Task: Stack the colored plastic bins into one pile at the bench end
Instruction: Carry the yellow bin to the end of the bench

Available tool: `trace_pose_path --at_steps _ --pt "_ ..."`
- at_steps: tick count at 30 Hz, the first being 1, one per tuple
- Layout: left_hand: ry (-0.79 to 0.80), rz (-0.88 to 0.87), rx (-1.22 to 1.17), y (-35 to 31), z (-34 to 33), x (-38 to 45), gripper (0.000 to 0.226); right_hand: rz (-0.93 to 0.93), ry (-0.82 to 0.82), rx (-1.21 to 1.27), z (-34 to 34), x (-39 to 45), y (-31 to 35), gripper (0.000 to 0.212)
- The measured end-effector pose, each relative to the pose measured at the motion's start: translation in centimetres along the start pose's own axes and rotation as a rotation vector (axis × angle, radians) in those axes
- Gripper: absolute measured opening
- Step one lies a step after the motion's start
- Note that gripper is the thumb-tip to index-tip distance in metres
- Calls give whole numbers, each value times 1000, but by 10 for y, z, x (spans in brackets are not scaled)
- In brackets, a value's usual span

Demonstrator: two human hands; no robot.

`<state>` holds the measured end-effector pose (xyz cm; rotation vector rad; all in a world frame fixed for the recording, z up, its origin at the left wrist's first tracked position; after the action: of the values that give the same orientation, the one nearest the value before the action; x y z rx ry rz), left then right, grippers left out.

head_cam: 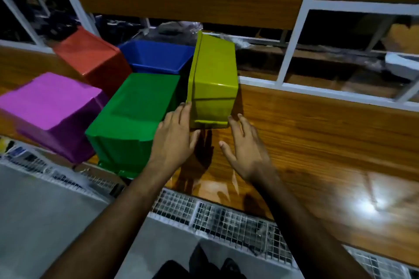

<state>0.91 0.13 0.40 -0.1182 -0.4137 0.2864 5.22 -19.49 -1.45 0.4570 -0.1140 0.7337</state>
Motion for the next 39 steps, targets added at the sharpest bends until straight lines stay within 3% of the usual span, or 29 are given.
trace_pose_path --at_steps 3,7,10,14,22,30,35,37,39 --pt "-10 -9 -186 13 -3 33 73 -55 -34 -25 -7 13 8 68" --pt "80 70 -265 23 -10 82 73 -103 -93 -59 -12 36 20 68" --pt "187 82 -334 33 -17 103 61 -119 -151 -84 -9 56 34 69" --pt "264 -39 -448 40 -25 112 30 -117 -212 -52 -5 82 55 68" --pt "187 -213 -529 34 -23 102 21 -99 -336 -183 14 113 74 64" --pt "324 -358 -525 -13 -3 76 20 -252 -170 -337 53 137 56 62" --pt "388 -558 -565 -27 -1 68 29 -411 -103 -309 78 123 24 39" --pt "418 -490 -716 -22 -8 76 34 -475 -105 -259 85 111 8 39" --pt "396 -297 -734 -10 -23 94 37 -515 -120 -164 90 96 -8 38"
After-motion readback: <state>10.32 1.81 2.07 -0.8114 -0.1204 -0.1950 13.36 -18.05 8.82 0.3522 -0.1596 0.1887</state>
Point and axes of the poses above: each hand's wrist, its own x-axis towards the middle knuckle, its own z-axis out of the back of the hand, y = z × x, the point moved 1 cm from there along x, towards the middle knuckle, and after that the axes turned 10 degrees about z, right-handed, at the moved point
